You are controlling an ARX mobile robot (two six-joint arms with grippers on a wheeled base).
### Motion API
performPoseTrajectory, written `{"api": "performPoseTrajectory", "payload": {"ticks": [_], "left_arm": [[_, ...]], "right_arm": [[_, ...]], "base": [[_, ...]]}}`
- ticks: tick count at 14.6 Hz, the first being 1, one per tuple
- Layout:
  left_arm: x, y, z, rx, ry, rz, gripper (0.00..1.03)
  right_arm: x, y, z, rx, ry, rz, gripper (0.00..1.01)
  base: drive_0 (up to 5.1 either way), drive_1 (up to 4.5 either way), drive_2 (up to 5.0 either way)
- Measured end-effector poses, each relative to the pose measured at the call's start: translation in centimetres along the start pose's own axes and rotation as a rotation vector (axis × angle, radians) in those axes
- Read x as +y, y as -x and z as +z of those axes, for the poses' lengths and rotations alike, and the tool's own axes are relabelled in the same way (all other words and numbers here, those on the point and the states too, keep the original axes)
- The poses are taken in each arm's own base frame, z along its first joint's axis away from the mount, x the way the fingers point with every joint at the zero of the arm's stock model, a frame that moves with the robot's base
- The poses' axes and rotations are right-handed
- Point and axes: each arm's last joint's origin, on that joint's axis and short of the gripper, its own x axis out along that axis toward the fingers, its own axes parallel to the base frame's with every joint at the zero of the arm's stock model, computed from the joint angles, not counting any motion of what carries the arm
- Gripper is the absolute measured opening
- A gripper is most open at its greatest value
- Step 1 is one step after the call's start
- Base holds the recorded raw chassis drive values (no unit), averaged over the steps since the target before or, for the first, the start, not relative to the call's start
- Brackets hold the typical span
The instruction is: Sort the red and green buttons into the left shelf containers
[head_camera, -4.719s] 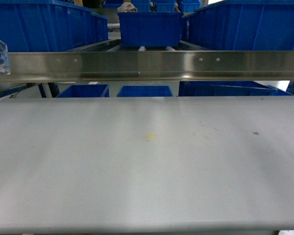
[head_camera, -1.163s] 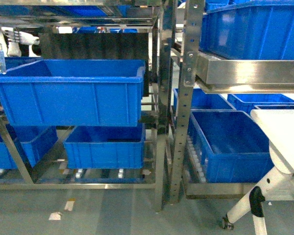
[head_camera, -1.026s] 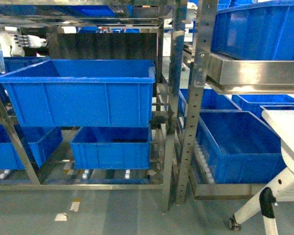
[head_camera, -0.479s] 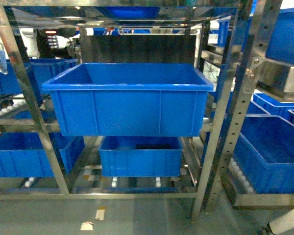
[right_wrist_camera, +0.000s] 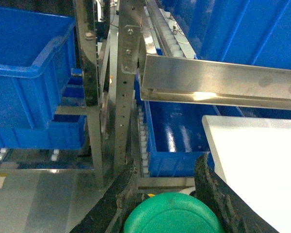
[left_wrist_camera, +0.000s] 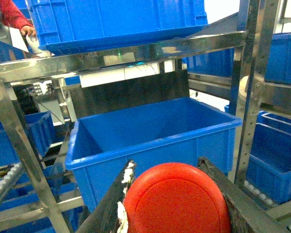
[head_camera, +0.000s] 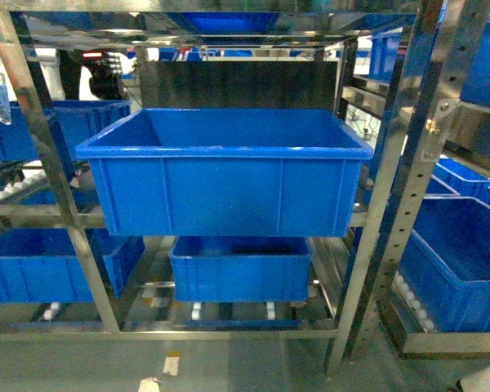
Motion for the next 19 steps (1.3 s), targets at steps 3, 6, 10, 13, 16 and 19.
{"api": "performPoseTrajectory", "payload": {"ticks": [3, 6, 10, 13, 16, 19], "left_arm": [[0.0, 0.0, 0.01, -0.001, 0.0, 0.0, 0.32], [0.0, 0.0, 0.03, -0.003, 0.0, 0.0, 0.32], [0.01, -0.05, -0.05, 0.002, 0.0, 0.002, 0.32], [0.0, -0.03, -0.05, 0.004, 0.0, 0.001, 0.32], [-0.03, 0.01, 0.03, -0.002, 0.0, -0.002, 0.32], [0.05, -0.07, -0.13, 0.009, 0.0, 0.006, 0.32]], "right_arm": [[0.01, 0.0, 0.02, -0.002, 0.001, 0.0, 0.31], [0.01, -0.01, 0.02, -0.002, 0.001, 0.001, 0.31], [0.01, -0.04, 0.0, -0.002, 0.001, 0.001, 0.31], [0.02, -0.03, -0.01, 0.0, 0.0, 0.001, 0.31], [-0.18, 0.04, -0.05, 0.003, -0.002, -0.012, 0.31], [0.1, -0.09, -0.09, 0.005, -0.001, 0.009, 0.31]], "base": [[-0.1, 4.07, -4.2], [0.0, 4.13, -4.1], [0.1, 2.12, -2.0], [-0.8, 2.6, -1.5], [-0.6, 4.5, -3.2], [0.0, 0.0, 0.0]]}}
